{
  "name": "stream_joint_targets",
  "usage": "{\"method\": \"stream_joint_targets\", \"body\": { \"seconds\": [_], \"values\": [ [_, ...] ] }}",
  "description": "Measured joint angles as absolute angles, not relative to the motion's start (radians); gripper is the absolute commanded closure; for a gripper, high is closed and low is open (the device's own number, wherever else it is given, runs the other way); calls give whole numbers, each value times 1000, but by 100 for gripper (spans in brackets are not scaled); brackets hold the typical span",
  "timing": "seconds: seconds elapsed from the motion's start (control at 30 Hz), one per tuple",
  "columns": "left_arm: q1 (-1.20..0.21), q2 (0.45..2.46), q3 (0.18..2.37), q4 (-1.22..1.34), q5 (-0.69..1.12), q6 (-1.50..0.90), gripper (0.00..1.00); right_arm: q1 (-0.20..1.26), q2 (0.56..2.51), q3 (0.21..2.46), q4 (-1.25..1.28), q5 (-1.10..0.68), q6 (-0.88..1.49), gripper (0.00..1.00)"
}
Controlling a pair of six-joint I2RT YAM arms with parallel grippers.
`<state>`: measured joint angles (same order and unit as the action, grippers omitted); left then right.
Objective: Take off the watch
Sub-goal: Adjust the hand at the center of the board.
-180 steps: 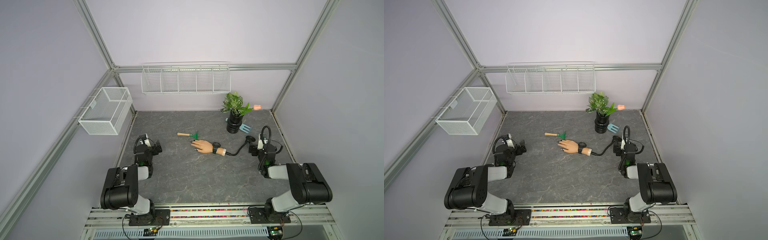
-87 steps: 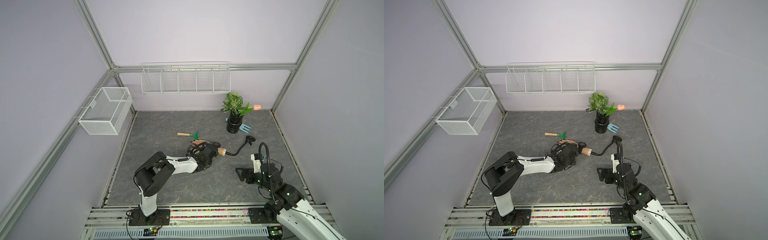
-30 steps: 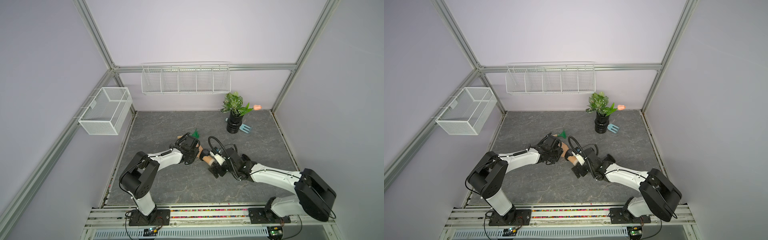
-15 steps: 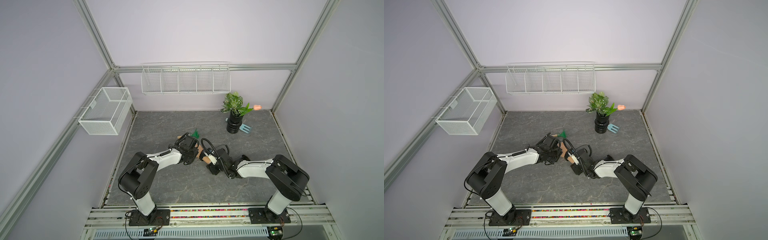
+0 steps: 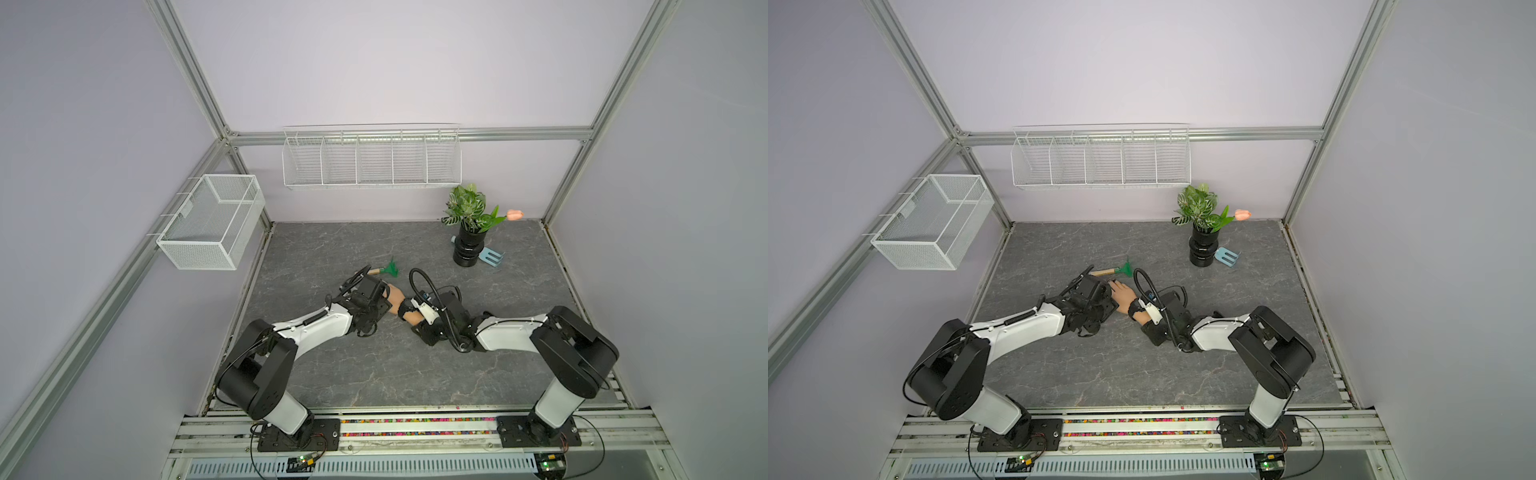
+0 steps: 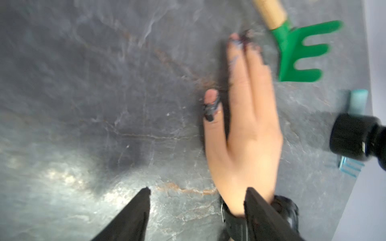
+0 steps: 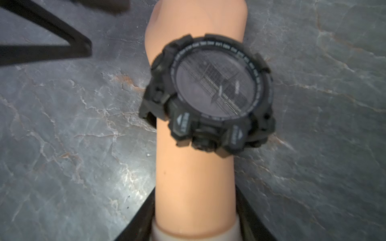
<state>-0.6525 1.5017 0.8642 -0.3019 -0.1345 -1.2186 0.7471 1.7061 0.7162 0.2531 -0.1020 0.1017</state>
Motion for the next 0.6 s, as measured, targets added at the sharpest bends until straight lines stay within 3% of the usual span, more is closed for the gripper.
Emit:
{"method": "stream_joint_targets", "body": {
  "seconds": [0.1, 0.27, 0.6],
  "values": [
    [-652, 1345, 873, -321, -181, -1059, 11, 722, 1681, 722, 183, -179, 108, 76],
    [-650, 1085, 897, -307, -176, -677, 2, 672, 1642, 750, 78, -347, 132, 76],
    [-661, 892, 873, -403, 50, 200, 10, 634, 1563, 753, -23, -580, 172, 76]
  ]
}}
